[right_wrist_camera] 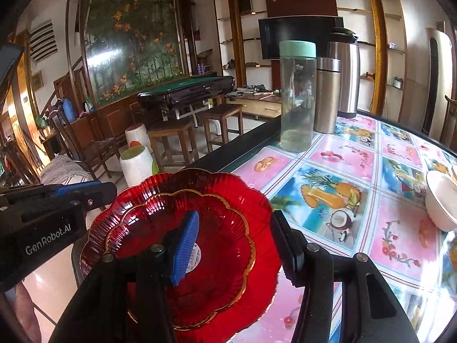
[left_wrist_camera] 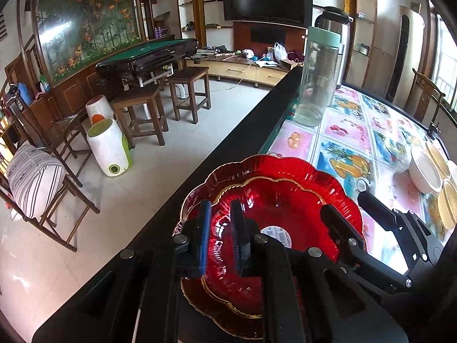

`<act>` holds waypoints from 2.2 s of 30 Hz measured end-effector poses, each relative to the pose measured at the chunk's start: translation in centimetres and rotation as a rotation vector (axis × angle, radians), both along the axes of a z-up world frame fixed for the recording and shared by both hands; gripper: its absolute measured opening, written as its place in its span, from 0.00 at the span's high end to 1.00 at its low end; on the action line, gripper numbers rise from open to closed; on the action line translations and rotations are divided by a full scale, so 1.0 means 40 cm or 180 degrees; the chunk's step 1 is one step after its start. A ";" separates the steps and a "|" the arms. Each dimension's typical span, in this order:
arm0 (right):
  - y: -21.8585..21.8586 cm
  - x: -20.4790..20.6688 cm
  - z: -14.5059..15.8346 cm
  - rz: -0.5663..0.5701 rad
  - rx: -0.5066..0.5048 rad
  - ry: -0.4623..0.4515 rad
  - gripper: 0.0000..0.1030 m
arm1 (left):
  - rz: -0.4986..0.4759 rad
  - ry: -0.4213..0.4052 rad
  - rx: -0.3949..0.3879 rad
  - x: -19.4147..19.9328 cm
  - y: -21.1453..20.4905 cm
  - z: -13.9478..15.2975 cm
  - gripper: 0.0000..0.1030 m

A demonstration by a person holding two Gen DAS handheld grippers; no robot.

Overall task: Organize plates and bowls
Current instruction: 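Move the right tool back over the cream and white bowls, then grasp the rim of the large cream ribbed bowl with the right tool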

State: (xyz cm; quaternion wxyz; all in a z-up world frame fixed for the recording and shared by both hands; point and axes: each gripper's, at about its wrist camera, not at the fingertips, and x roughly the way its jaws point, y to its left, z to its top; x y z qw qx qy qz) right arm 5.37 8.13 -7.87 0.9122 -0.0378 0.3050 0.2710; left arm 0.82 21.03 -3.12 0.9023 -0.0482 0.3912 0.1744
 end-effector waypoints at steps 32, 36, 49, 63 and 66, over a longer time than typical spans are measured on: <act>-0.634 -0.059 0.100 -0.1396 0.0161 -0.0566 0.41 | -0.1127 -0.0189 0.0378 0.090 -0.535 0.092 0.89; -0.710 -0.067 0.111 -0.1528 0.0122 -0.0603 0.39 | -0.1307 -0.0181 0.0404 0.110 -0.617 0.093 0.89; -1.095 0.039 0.151 -0.1932 0.0244 -0.0104 0.28 | -0.2144 0.0878 -0.0846 0.261 -0.826 0.004 0.57; -1.298 0.135 -0.010 -0.1920 0.1429 0.1006 0.38 | -0.1972 0.1150 -0.1523 0.373 -0.916 -0.038 0.41; -1.309 0.142 -0.023 -0.1903 0.1598 0.1098 0.40 | -0.1947 0.1154 -0.1672 0.387 -0.927 -0.048 0.41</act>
